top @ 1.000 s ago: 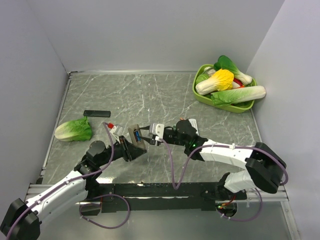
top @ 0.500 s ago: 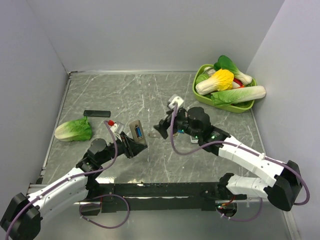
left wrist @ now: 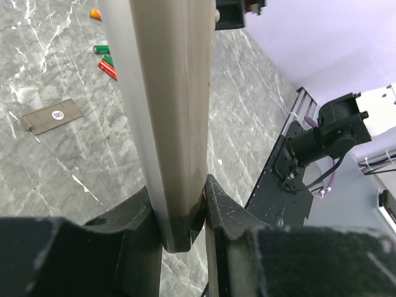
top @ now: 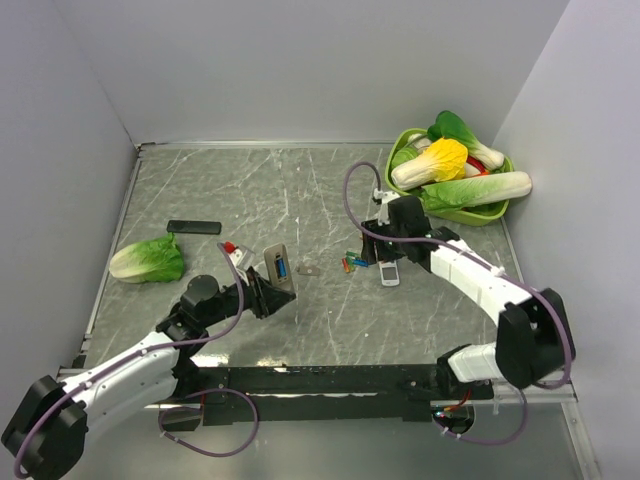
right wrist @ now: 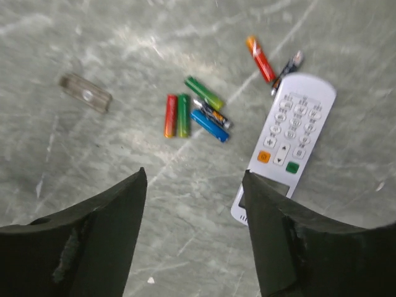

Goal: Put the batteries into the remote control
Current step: Pick up the battery from the center of the board.

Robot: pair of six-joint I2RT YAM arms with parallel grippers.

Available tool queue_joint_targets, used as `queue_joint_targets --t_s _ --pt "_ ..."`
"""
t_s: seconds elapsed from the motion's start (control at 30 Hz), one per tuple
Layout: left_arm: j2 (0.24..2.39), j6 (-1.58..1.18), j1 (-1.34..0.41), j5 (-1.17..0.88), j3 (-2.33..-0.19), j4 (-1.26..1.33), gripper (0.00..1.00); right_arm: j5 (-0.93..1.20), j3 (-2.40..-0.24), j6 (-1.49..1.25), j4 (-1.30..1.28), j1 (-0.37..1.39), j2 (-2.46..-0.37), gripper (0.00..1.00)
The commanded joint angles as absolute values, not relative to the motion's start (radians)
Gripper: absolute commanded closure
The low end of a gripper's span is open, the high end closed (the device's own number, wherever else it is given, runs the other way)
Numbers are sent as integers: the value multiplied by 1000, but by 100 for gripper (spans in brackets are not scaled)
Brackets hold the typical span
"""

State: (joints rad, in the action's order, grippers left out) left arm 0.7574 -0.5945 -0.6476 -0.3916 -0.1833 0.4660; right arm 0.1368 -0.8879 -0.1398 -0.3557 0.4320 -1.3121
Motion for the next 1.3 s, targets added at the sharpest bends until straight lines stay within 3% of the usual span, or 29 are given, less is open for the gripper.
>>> queue_joint_targets --t_s 0.0,0.1,0.3,0.9,1.27 --pt "773 -557 -647 -431 -169 560 96 195 -972 -103 -414 403 -1405 37" --pt "781 -555 -647 -443 -166 571 96 219 -1011 -54 -434 400 -1477 47" --pt "824 -561 -646 -454 -169 604 96 255 -1089 17 -471 399 -1607 54" --pt "842 -581 -647 -474 -175 624 96 241 -1146 51 -508 402 -1795 55" --pt "842 -592 -647 -483 -178 632 96 281 -1131 54 -509 420 -1799 55"
